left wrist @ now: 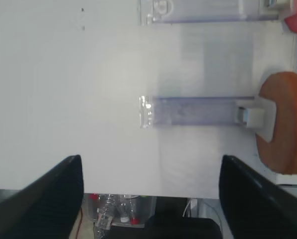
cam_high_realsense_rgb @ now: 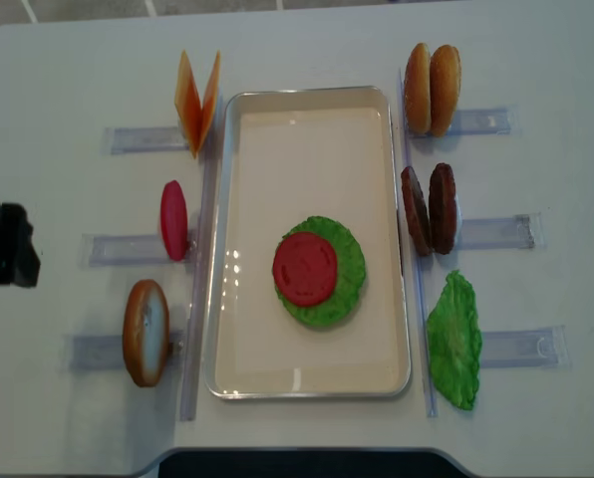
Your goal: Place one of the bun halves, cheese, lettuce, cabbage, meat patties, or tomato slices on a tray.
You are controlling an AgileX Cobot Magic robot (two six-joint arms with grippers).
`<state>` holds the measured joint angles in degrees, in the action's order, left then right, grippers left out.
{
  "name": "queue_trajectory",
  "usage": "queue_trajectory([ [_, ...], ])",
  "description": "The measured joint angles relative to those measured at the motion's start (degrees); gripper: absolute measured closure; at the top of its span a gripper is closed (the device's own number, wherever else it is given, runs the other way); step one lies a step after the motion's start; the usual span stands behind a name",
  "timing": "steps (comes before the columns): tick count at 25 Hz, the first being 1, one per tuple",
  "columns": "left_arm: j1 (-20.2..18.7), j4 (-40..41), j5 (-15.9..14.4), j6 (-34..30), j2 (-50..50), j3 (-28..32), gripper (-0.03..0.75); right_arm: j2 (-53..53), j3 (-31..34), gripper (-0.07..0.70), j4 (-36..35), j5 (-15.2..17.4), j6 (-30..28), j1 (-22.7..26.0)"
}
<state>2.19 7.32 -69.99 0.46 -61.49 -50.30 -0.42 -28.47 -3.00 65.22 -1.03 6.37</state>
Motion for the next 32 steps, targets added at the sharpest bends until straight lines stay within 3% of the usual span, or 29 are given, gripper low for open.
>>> queue_trajectory([
  [6, 0.00, -1.78, 0.24, 1.60, 14.41, 9.30, 0.071, 0.00, 0.00, 0.146, 0.00, 0.00, 0.00, 0.00],
  [11, 0.00, -2.10, 4.71, 1.75, 27.32, 16.96, 0.071, 0.00, 0.00, 0.146, 0.00, 0.00, 0.00, 0.00],
  [16, 0.00, -2.16, 6.22, 1.75, 39.55, 22.55, 0.071, 0.00, 0.00, 0.146, 0.00, 0.00, 0.00, 0.00],
  [25, 0.00, -2.41, 6.48, 1.75, 54.90, 23.24, 0.071, 0.00, 0.00, 0.146, 0.00, 0.00, 0.00, 0.00],
  [32, 0.00, -2.41, 6.42, 1.75, 60.17, 23.24, 0.071, 0.00, 0.00, 0.146, 0.00, 0.00, 0.00, 0.00],
])
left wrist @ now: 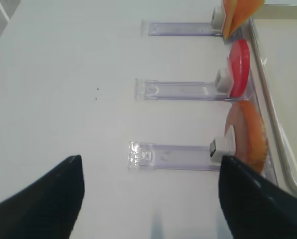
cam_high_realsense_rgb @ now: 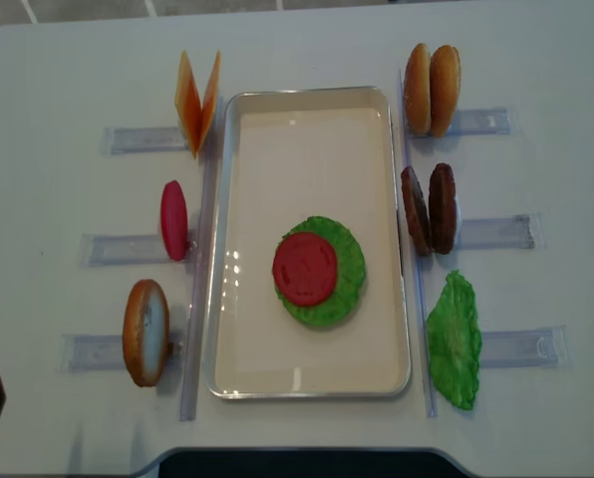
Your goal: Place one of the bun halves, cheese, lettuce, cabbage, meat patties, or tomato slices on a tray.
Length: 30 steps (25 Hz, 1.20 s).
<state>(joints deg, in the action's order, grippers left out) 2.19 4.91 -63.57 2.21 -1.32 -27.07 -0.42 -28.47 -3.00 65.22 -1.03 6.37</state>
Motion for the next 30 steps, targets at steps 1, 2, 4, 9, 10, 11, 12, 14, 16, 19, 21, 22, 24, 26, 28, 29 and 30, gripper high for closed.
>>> queue_trajectory([
  [1, 0.00, 0.00, 0.00, 0.00, 0.22, 0.00, 0.071, 0.00, 0.00, 0.146, 0.00, 0.00, 0.00, 0.00],
  [2, 0.00, -0.02, 0.00, 0.00, 0.49, 0.00, 0.071, 0.00, 0.00, 0.146, 0.00, 0.00, 0.00, 0.00],
  [4, 0.00, -0.14, 0.00, 0.00, 1.57, 0.00, 0.071, 0.00, 0.00, 0.146, 0.00, 0.00, 0.00, 0.00],
  [9, 0.00, -0.17, -0.06, 0.00, 2.19, 0.00, 0.071, 0.00, 0.00, 0.146, 0.00, 0.00, 0.00, 0.00],
  [10, 0.00, -0.17, -0.06, 0.00, 2.19, 0.00, 0.071, 0.00, 0.00, 0.146, 0.00, 0.00, 0.00, 0.00],
  [11, 0.00, -0.21, -0.06, 0.00, 2.19, 0.00, 0.071, 0.00, 0.00, 0.146, 0.00, 0.00, 0.00, 0.00],
  [12, 0.00, -0.21, -0.06, 0.00, 2.19, 0.00, 0.071, 0.00, 0.00, 0.146, 0.00, 0.00, 0.00, 0.00],
  [14, 0.00, -0.21, -0.06, 0.00, 2.19, 0.00, 0.071, 0.00, 0.00, 0.146, 0.00, 0.00, 0.00, 0.00],
  [16, 0.00, -0.21, -0.06, 0.00, 2.19, 0.00, 0.071, 0.00, 0.00, 0.146, 0.00, 0.00, 0.00, 0.00],
  [19, 0.00, -0.21, -0.06, 0.00, 2.19, 0.00, 0.071, 0.00, 0.00, 0.146, 0.00, 0.00, 0.00, 0.00],
  [21, 0.00, -0.21, -0.06, 0.00, 2.19, 0.00, 0.071, 0.00, 0.00, 0.146, 0.00, 0.00, 0.00, 0.00],
  [22, 0.00, -0.21, -0.06, 0.00, 2.19, 0.00, 0.071, 0.00, 0.00, 0.146, 0.00, 0.00, 0.00, 0.00],
  [24, 0.00, -0.21, -0.06, 0.00, 2.19, 0.00, 0.071, 0.00, 0.00, 0.146, 0.00, 0.00, 0.00, 0.00],
  [26, 0.00, -0.21, -0.06, 0.00, 2.19, 0.00, 0.071, 0.00, 0.00, 0.146, 0.00, 0.00, 0.00, 0.00],
  [28, 0.00, -0.23, -0.06, 0.00, 2.19, 0.00, 0.071, 0.00, 0.00, 0.146, 0.00, 0.00, 0.00, 0.00],
  [29, 0.00, -0.23, -0.06, 0.00, 2.19, 0.00, 0.071, 0.00, 0.00, 0.146, 0.00, 0.00, 0.00, 0.00],
  [30, 0.00, -0.23, -0.06, 0.00, 2.19, 0.00, 0.071, 0.00, 0.00, 0.146, 0.00, 0.00, 0.00, 0.00],
])
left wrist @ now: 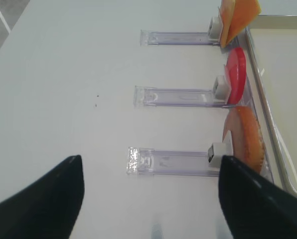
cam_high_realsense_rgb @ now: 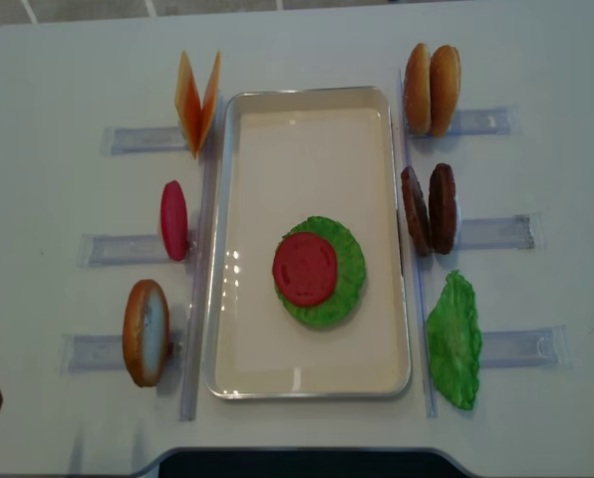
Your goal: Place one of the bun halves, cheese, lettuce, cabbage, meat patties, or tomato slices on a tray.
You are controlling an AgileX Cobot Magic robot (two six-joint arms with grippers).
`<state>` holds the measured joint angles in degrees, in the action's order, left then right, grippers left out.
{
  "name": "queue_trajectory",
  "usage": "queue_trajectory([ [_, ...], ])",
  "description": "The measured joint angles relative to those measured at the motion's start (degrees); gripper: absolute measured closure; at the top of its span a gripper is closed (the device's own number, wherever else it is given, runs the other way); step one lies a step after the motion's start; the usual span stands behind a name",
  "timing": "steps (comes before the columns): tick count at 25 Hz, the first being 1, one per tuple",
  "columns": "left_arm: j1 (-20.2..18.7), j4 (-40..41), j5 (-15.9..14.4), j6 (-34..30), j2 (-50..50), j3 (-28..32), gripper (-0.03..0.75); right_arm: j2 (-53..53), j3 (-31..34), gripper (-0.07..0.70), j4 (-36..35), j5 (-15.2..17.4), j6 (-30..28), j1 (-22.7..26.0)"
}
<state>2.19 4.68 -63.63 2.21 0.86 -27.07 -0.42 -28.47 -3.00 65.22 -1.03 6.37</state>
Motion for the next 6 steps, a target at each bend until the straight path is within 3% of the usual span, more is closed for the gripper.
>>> queue_trajectory([
  [6, 0.00, -0.05, 0.00, 0.00, 0.00, 0.00, 0.071, 0.00, 0.00, 0.146, 0.00, 0.00, 0.00, 0.00],
])
